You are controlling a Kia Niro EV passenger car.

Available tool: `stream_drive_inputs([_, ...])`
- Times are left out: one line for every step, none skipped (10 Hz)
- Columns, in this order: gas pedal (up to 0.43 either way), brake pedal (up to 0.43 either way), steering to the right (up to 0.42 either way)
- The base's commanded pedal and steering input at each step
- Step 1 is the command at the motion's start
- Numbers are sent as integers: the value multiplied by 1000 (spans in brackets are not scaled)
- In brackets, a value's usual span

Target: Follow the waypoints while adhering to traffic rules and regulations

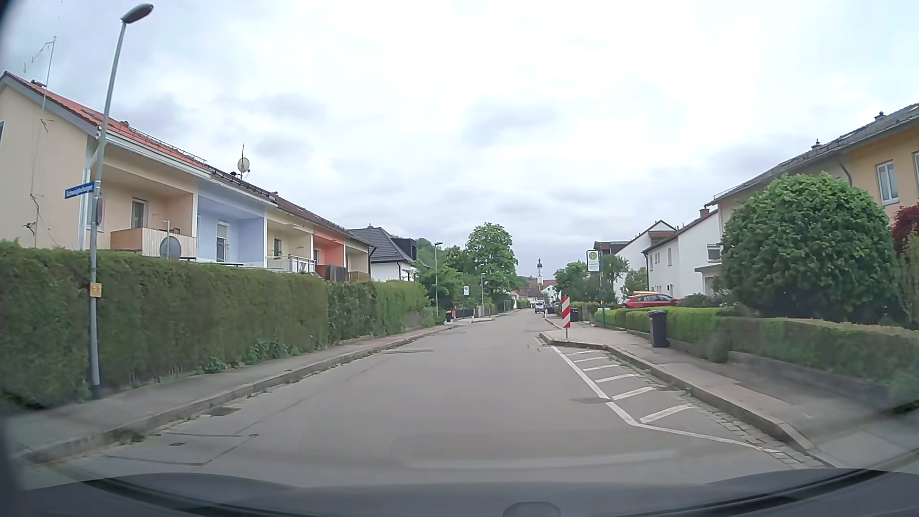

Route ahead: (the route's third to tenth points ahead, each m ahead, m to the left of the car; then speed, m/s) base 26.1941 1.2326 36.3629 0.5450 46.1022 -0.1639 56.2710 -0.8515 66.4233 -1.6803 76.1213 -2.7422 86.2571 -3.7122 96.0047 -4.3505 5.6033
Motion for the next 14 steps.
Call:
stream_drive_inputs([150, 0, -22])
stream_drive_inputs([150, 0, -20])
stream_drive_inputs([150, 0, -18])
stream_drive_inputs([138, 0, -16])
stream_drive_inputs([138, 0, -15])
stream_drive_inputs([138, 0, -11])
stream_drive_inputs([138, 0, -5])
stream_drive_inputs([138, 0, -1])
stream_drive_inputs([138, 0, -1])
stream_drive_inputs([138, 0, -1])
stream_drive_inputs([138, 0, 0])
stream_drive_inputs([138, 0, 0])
stream_drive_inputs([138, 0, 0])
stream_drive_inputs([138, 0, 0])
